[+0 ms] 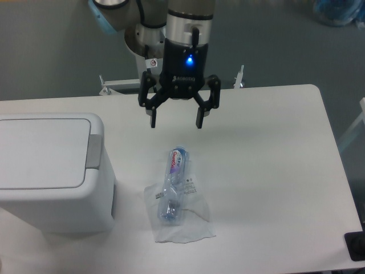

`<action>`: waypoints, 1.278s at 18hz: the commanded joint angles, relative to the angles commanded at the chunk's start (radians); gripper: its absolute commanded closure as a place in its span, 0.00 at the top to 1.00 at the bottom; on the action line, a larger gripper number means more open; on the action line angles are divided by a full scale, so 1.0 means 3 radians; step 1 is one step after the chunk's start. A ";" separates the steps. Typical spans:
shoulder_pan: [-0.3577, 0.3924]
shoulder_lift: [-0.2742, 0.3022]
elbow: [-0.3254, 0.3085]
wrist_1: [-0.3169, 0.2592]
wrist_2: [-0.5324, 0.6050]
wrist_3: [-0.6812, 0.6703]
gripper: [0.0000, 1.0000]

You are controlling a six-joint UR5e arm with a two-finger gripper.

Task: Open the trash can
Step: 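Move the gripper toward the white trash can lid edge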

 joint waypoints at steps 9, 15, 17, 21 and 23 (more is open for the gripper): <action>-0.0235 -0.0184 0.0123 0.0046 0.0000 -0.0332 1.00; -0.0363 -0.0251 0.0133 0.0072 0.0005 -0.0368 1.00; -0.0414 -0.0266 0.0133 0.0072 0.0010 -0.0363 1.00; -0.0460 -0.0286 0.0123 0.0072 0.0010 -0.0363 1.00; -0.0481 -0.0292 0.0118 0.0072 0.0010 -0.0363 1.00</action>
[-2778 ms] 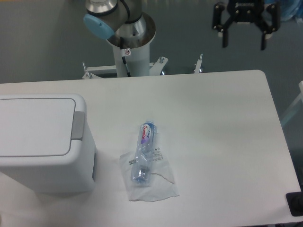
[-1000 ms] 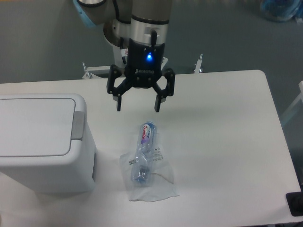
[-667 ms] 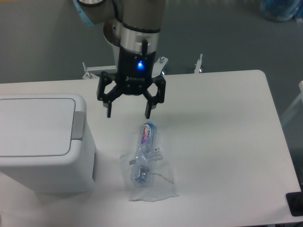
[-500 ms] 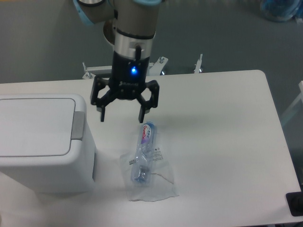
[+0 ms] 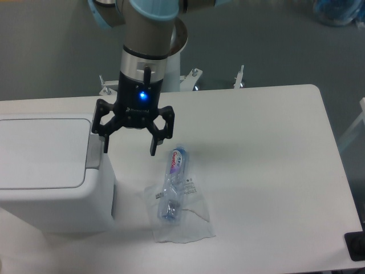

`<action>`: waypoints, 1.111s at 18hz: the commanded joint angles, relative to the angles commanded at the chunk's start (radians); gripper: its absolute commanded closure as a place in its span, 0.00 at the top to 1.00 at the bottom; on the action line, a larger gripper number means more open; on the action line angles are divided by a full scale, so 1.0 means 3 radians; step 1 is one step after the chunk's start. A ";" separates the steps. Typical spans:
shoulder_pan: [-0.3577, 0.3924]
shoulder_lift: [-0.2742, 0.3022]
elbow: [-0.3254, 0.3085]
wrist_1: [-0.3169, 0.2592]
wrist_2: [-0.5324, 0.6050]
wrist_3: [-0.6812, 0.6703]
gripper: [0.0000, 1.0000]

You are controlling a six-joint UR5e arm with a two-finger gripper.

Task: Open the trash can
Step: 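Move the gripper toward the white trash can lid edge, then push the gripper against the lid to flip the trash can open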

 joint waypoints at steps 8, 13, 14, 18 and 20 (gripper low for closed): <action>-0.0005 -0.0026 0.0000 0.0000 0.0005 0.0000 1.00; -0.0005 -0.0041 -0.0005 0.0005 0.0010 0.0000 1.00; -0.0005 -0.0046 -0.0010 0.0000 0.0010 0.0000 1.00; -0.0010 -0.0046 -0.0031 0.0005 0.0010 0.0000 1.00; -0.0020 -0.0046 -0.0031 0.0000 0.0010 0.0000 1.00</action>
